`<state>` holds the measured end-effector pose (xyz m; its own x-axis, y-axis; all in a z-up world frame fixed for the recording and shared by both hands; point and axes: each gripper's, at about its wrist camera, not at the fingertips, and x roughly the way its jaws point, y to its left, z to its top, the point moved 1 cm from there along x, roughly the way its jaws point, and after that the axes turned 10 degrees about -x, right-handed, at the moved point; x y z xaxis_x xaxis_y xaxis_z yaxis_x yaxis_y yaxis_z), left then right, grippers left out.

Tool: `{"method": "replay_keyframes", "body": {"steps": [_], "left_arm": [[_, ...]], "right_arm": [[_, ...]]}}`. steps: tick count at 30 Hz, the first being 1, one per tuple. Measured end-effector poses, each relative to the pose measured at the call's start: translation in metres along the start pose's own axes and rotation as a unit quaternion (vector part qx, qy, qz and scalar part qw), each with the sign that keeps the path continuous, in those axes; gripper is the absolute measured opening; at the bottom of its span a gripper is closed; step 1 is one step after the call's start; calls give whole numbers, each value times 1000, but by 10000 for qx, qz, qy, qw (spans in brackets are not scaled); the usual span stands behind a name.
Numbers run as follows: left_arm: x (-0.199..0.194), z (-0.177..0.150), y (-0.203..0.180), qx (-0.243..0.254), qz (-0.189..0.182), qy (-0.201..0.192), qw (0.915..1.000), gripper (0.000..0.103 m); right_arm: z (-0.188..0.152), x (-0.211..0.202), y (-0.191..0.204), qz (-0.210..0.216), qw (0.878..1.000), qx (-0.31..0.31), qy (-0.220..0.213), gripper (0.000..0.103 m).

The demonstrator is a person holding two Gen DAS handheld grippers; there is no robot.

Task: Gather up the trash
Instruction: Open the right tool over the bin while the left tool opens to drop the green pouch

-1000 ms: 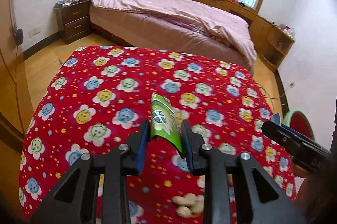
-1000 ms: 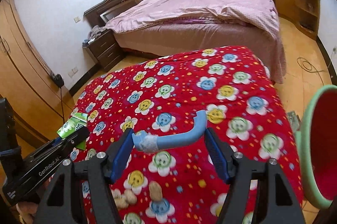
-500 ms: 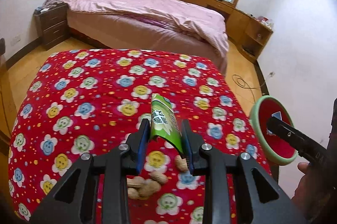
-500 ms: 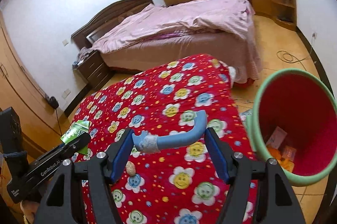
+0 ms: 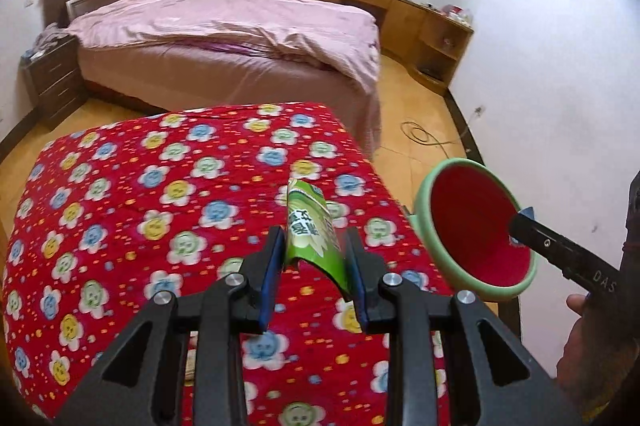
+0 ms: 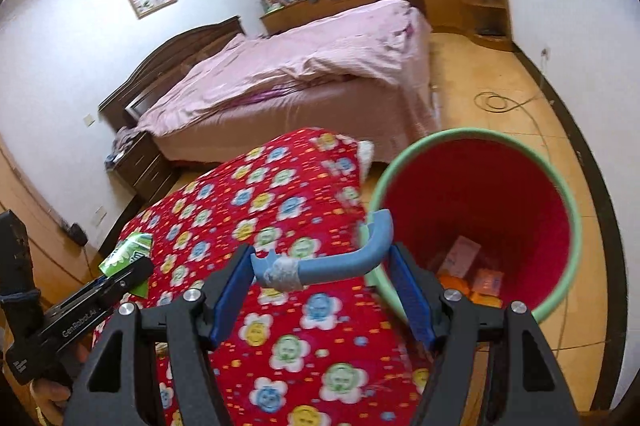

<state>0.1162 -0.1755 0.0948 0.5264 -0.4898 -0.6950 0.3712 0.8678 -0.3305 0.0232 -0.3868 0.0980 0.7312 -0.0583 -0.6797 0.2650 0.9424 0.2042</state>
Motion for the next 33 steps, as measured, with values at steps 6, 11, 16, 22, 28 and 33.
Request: {"method": "replay_keyframes", "body": {"steps": [6,11,16,22,28,33], "left_arm": [[16,-3,-28,218,-158,116,9996,30],[33,-8,-48,355,-268,253,9987,30],[50,-13,-68,539,-342,400,9972,30],[70,-18,-90,740,-441,554,9947,30],[86,-24,-110,916,-521,673,9922,30],[96,-28,-125,1046,-622,724,9899,32]], "right_arm": [[-4,-7,-34,-305,9992,233,-65,71],[-14,-3,-63,-493,9978,446,-4,71],[-22,6,-91,-619,9956,693,110,71],[-30,18,-118,-635,9930,969,218,72],[-32,23,-135,-621,9915,1122,196,76],[-31,18,-139,-675,9913,1126,89,76]]}}
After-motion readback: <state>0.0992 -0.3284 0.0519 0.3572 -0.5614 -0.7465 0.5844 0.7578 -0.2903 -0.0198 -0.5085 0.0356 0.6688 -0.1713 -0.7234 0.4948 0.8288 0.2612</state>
